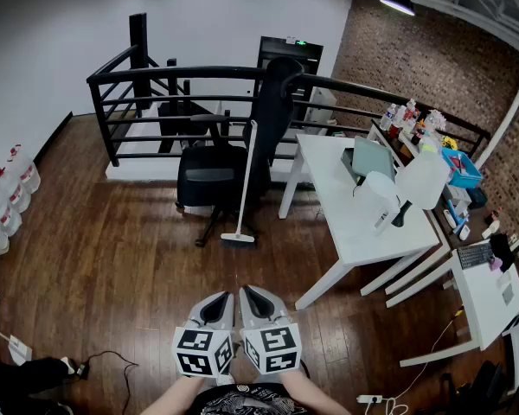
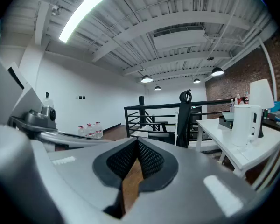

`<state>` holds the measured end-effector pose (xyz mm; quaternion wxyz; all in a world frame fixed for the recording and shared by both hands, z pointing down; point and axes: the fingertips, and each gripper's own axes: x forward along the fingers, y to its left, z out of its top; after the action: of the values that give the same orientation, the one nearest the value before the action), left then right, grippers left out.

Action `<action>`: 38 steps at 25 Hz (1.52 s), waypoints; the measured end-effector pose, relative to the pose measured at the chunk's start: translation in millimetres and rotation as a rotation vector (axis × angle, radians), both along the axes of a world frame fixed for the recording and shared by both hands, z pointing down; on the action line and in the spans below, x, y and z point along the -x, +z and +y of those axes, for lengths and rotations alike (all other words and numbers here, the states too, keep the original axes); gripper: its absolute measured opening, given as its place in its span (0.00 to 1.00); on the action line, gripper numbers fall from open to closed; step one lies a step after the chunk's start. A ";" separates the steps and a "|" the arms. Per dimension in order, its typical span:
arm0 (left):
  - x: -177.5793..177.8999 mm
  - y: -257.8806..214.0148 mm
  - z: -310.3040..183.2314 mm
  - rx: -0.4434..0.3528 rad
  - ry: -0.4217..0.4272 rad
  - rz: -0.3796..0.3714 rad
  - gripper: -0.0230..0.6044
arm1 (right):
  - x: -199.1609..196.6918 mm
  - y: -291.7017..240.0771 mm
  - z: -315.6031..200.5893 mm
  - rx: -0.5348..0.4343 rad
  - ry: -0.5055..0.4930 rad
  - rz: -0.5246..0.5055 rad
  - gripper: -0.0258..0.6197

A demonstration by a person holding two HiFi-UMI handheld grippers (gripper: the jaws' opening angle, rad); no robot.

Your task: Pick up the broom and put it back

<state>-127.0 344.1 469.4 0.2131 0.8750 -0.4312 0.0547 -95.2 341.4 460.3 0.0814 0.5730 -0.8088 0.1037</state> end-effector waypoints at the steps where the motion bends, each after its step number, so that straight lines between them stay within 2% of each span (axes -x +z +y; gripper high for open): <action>1: 1.0 0.1 -0.6 -0.002 0.001 0.001 0.04 | 0.7 0.5 -0.3 -0.001 0.002 0.000 0.04; 10: -6.9 4.1 -26.3 -0.009 0.017 -0.009 0.04 | -11.7 4.2 -25.3 -0.003 0.031 -0.011 0.04; 19: -22.2 11.0 -94.1 -0.012 -0.021 -0.034 0.04 | -26.2 9.4 -98.2 -0.009 -0.009 -0.032 0.04; 29: -77.5 5.5 -201.2 -0.020 -0.033 -0.071 0.04 | -80.1 1.5 -196.8 -0.023 -0.027 -0.042 0.04; 38: -124.3 3.9 -259.3 -0.017 -0.051 -0.102 0.04 | -124.8 1.1 -258.8 -0.018 -0.064 -0.073 0.04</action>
<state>-2.6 84.8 473.3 0.1850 0.8616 -0.4640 0.0902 29.5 82.6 461.4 0.0499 0.5436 -0.8300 0.1150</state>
